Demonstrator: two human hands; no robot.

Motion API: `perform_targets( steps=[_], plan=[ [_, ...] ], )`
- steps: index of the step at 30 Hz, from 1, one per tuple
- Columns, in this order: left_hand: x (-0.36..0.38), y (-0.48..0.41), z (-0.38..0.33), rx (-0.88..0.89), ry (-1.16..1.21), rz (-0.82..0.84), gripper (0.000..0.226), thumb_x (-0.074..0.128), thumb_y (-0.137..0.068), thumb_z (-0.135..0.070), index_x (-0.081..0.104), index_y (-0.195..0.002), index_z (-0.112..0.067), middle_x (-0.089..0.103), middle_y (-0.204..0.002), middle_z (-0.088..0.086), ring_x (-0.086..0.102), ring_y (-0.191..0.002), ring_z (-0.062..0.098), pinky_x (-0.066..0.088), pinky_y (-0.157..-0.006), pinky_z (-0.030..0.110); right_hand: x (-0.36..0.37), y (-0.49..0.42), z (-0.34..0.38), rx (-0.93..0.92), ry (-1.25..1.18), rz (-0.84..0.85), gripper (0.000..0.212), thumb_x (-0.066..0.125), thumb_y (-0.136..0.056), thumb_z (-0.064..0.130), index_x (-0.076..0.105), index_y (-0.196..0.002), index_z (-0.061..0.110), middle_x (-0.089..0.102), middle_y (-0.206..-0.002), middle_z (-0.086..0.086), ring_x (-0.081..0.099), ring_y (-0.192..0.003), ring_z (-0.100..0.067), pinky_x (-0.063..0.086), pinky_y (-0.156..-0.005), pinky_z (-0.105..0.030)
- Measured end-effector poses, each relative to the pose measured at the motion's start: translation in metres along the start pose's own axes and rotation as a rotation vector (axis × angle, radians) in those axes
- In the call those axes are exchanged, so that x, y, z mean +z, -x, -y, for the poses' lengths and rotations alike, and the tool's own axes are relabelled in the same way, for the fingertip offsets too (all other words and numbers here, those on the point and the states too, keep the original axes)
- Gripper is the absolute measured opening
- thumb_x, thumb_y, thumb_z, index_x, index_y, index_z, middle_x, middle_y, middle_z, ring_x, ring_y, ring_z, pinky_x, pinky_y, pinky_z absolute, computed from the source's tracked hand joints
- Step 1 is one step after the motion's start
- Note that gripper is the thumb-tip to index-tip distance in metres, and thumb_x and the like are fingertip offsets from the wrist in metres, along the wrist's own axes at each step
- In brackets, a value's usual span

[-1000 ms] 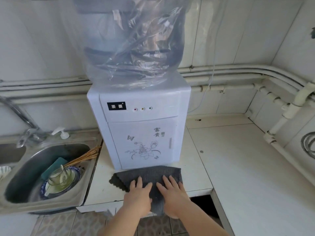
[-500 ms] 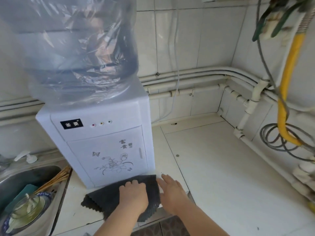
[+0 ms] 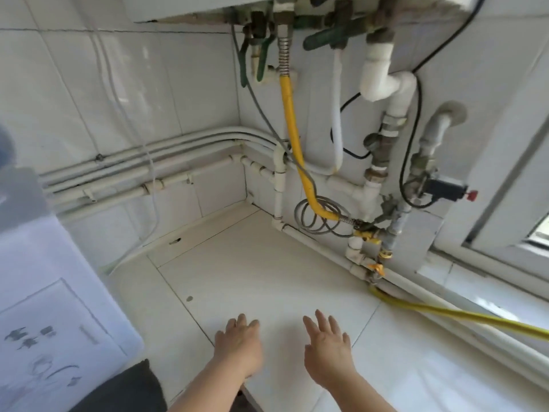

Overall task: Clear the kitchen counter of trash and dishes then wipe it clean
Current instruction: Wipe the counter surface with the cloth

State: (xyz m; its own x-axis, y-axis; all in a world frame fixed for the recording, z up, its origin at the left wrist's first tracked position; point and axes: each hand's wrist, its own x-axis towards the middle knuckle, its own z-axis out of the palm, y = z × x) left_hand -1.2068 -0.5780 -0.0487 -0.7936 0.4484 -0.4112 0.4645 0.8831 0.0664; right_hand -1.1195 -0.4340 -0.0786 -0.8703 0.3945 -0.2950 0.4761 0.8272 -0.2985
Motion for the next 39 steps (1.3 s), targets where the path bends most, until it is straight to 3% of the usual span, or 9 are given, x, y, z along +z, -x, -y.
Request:
perform_targets(
  steps=[6, 10, 13, 18, 21, 28, 33, 39],
  plan=[
    [-0.005, -0.021, -0.034, 0.145, -0.057, 0.045, 0.046, 0.033, -0.099, -0.025, 0.03, -0.145, -0.018, 0.023, -0.152, 0.007, 0.023, -0.139, 0.027, 0.029, -0.106, 0.041, 0.005, 0.013, -0.027, 0.099, 0.02, 0.088, 0.06, 0.039, -0.089, 0.015, 0.027, -0.147, 0.026, 0.014, -0.156, 0.008, 0.009, -0.144, -0.021, 0.022, -0.111, -0.042],
    [-0.009, -0.037, -0.035, 0.194, -0.082, 0.04, 0.046, 0.035, -0.097, -0.021, 0.032, -0.143, -0.019, 0.028, -0.147, 0.006, 0.026, -0.137, 0.027, 0.032, -0.103, 0.042, -0.001, 0.005, -0.024, 0.168, -0.052, 0.048, 0.054, 0.037, -0.088, 0.011, 0.038, -0.141, 0.024, 0.029, -0.147, 0.008, 0.022, -0.138, -0.017, 0.029, -0.105, -0.038],
    [-0.011, -0.046, -0.025, 0.207, -0.093, 0.054, 0.047, 0.036, -0.096, -0.018, 0.031, -0.143, -0.018, 0.026, -0.148, 0.007, 0.026, -0.137, 0.027, 0.033, -0.102, 0.042, -0.001, 0.002, -0.02, 0.197, -0.094, 0.044, 0.054, 0.036, -0.088, 0.008, 0.042, -0.139, 0.025, 0.031, -0.146, 0.009, 0.021, -0.139, -0.016, 0.028, -0.105, -0.037],
    [-0.01, -0.055, -0.024, 0.222, -0.07, 0.058, 0.053, 0.037, -0.096, -0.017, 0.022, -0.147, -0.02, -0.006, -0.16, 0.009, 0.006, -0.146, 0.03, 0.03, -0.109, 0.045, 0.006, 0.007, -0.022, 0.207, -0.112, 0.047, 0.053, 0.036, -0.089, 0.009, 0.042, -0.139, 0.025, 0.026, -0.15, 0.009, 0.017, -0.143, -0.018, 0.024, -0.112, -0.04],
    [-0.011, -0.06, -0.036, 0.292, -0.074, 0.034, 0.054, 0.038, -0.098, -0.021, 0.018, -0.149, -0.021, -0.013, -0.16, 0.007, -0.001, -0.147, 0.03, 0.03, -0.109, 0.045, 0.005, 0.013, -0.025, 0.243, -0.128, 0.017, 0.051, 0.036, -0.093, 0.013, 0.037, -0.143, 0.025, 0.017, -0.157, 0.007, 0.011, -0.147, -0.019, 0.02, -0.116, -0.04],
    [-0.001, -0.065, -0.059, 0.357, -0.134, 0.144, 0.041, 0.034, -0.096, -0.022, 0.042, -0.136, -0.018, 0.031, -0.147, 0.006, 0.032, -0.135, 0.028, 0.034, -0.108, 0.036, -0.002, 0.034, -0.046, 0.358, -0.171, -0.067, 0.056, 0.037, -0.088, 0.008, 0.037, -0.142, 0.025, 0.019, -0.158, 0.004, 0.011, -0.147, -0.021, 0.018, -0.116, -0.041],
    [0.001, -0.066, -0.073, 0.375, -0.072, 0.077, 0.045, 0.038, -0.095, -0.016, 0.035, -0.14, -0.02, 0.01, -0.155, 0.005, 0.022, -0.139, 0.027, 0.038, -0.104, 0.036, -0.003, 0.041, -0.054, 0.417, -0.187, -0.103, 0.056, 0.039, -0.089, 0.008, 0.036, -0.142, 0.026, 0.015, -0.159, 0.004, 0.01, -0.147, -0.02, 0.018, -0.116, -0.039],
    [0.007, -0.065, -0.076, 0.411, -0.085, 0.118, 0.046, 0.038, -0.093, -0.02, 0.036, -0.139, -0.021, 0.029, -0.143, 0.004, 0.03, -0.133, 0.026, 0.035, -0.108, 0.035, -0.002, 0.05, -0.057, 0.451, -0.22, -0.122, 0.056, 0.037, -0.089, 0.008, 0.035, -0.143, 0.025, 0.018, -0.158, 0.002, 0.013, -0.146, -0.021, 0.02, -0.115, -0.039]
  ],
)
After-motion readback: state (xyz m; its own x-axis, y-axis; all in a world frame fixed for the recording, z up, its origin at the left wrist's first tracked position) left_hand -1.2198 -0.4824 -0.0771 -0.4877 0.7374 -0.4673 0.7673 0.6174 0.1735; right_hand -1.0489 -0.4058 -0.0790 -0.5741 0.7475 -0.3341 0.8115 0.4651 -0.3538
